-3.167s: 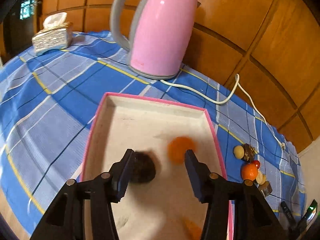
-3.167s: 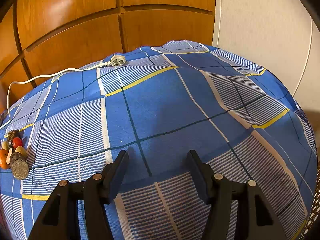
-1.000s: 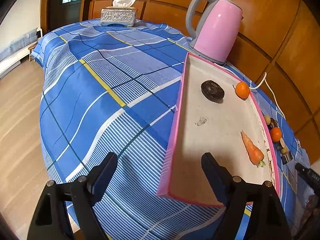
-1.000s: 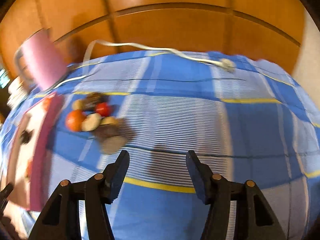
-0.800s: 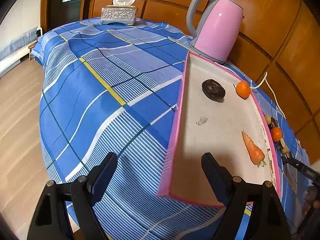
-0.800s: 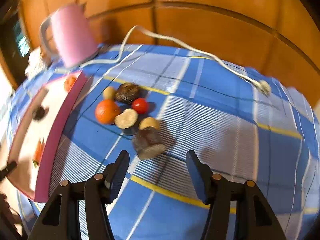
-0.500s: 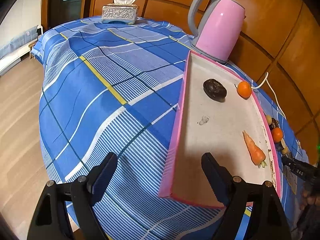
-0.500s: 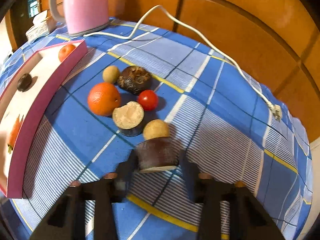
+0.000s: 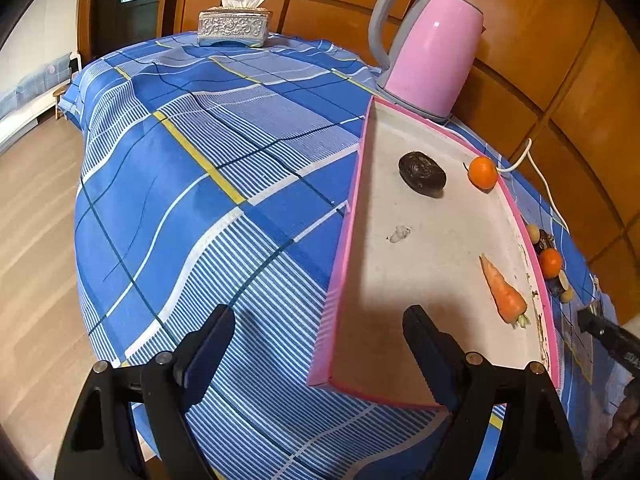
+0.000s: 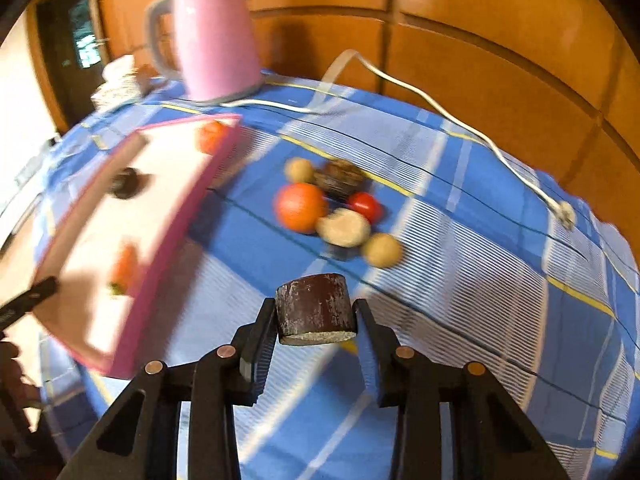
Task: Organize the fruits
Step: 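Carry the brown cylinder into the tray and open the right gripper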
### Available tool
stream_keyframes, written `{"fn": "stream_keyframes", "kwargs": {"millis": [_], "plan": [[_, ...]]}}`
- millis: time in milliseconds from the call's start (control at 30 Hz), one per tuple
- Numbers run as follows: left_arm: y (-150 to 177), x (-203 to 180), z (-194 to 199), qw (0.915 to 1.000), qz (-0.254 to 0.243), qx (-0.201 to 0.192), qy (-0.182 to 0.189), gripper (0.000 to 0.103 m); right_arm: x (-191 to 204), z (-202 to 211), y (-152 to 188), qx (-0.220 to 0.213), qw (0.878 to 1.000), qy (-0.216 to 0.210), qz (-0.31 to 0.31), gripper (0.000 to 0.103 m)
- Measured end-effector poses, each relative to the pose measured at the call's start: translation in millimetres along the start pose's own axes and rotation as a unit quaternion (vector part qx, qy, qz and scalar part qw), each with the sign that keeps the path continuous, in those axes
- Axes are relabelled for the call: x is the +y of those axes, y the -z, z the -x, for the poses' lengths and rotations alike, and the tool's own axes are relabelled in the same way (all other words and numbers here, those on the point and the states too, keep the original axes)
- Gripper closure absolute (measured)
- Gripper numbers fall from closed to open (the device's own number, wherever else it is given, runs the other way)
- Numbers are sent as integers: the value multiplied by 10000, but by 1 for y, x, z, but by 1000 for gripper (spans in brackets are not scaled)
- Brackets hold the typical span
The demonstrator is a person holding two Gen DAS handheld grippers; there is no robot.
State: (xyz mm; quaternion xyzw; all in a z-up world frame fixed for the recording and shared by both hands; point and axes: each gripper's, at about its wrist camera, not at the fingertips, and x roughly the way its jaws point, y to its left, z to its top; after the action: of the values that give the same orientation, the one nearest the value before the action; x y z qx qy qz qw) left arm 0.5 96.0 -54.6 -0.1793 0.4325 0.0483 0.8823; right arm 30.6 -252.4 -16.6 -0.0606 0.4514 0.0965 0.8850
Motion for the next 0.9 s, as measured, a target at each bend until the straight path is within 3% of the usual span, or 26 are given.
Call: {"fn": "stream_keyframes", "kwargs": {"millis": [267,467,900], "plan": [[0,-1,2,10000,-34,-53,-6,16,61,-2,-30,-125,9963,-736,423,65],[2,-1,0,10000,-41,-29,-13,16,104,-17,-59,-181,9921,-918,830,65],[3,-1,-3,10000,-45,13,-26,16,113,-44,-75,-225,9938,-995,439,60]]}}
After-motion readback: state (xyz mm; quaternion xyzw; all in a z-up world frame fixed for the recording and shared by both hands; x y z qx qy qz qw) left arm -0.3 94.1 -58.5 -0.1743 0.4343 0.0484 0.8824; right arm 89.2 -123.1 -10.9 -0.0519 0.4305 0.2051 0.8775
